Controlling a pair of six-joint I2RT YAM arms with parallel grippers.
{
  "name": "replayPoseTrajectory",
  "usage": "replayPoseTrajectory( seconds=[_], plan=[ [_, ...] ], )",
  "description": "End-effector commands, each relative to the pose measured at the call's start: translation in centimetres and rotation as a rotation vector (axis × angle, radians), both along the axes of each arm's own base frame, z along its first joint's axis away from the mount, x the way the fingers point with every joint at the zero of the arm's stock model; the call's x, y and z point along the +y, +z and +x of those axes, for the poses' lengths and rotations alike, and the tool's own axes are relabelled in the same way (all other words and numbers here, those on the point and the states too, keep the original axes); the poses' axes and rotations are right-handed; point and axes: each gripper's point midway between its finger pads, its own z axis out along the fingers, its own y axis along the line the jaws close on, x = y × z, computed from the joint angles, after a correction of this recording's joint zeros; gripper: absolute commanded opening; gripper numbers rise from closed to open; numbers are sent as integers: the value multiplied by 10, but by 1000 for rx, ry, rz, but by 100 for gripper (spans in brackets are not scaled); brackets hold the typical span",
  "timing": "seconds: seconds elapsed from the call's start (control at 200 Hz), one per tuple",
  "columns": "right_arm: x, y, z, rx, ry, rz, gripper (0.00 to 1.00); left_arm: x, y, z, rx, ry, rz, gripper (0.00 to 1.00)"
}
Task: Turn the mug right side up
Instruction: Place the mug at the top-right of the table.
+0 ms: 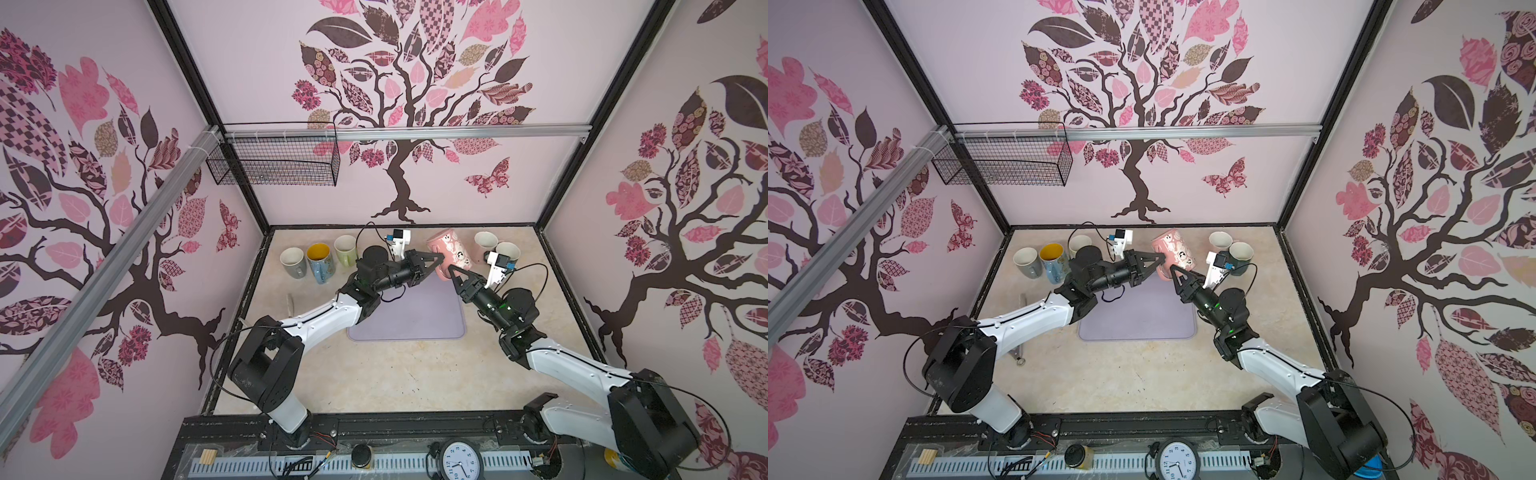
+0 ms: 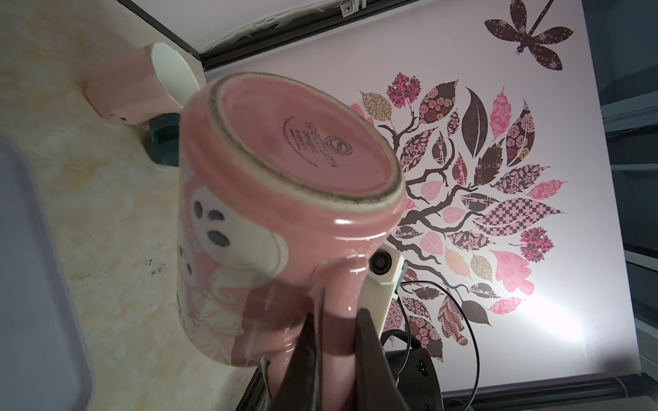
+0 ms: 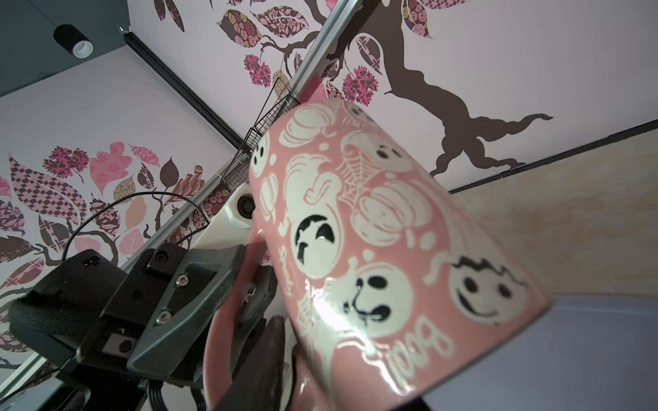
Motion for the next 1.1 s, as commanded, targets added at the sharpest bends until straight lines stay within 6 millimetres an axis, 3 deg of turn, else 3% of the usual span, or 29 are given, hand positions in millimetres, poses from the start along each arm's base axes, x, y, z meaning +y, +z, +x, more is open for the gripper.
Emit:
replayPoseTrajectory(
  seconds=[0.0, 0.245, 0.5, 0.815, 0.93, 1.045, 1.065, 1.095],
  plan=[
    [22, 108, -60, -454, 163, 8, 26, -32, -73, -40, 184, -179, 163, 0],
    [33, 113, -67, -498, 229, -49, 34, -41, -68, -44, 164, -233, 183, 0],
    [31, 107, -61, -468, 202, -54, 0, -40, -66, -45, 143, -244, 209, 0],
    [31, 103, -51, -408, 175, -84, 0, -36, -56, -35, 85, -210, 250, 0],
    [28, 97, -41, -358, 135, -92, 0, -35, -59, -31, 84, -192, 257, 36],
    [21, 88, -32, -315, 77, -98, 0, -34, -62, -29, 88, -181, 258, 52],
    [20, 87, -31, -310, 71, -97, 0, -33, -62, -28, 87, -175, 258, 60],
    [19, 86, -30, -305, 66, -98, 0, -32, -62, -27, 84, -168, 259, 63]
  ],
)
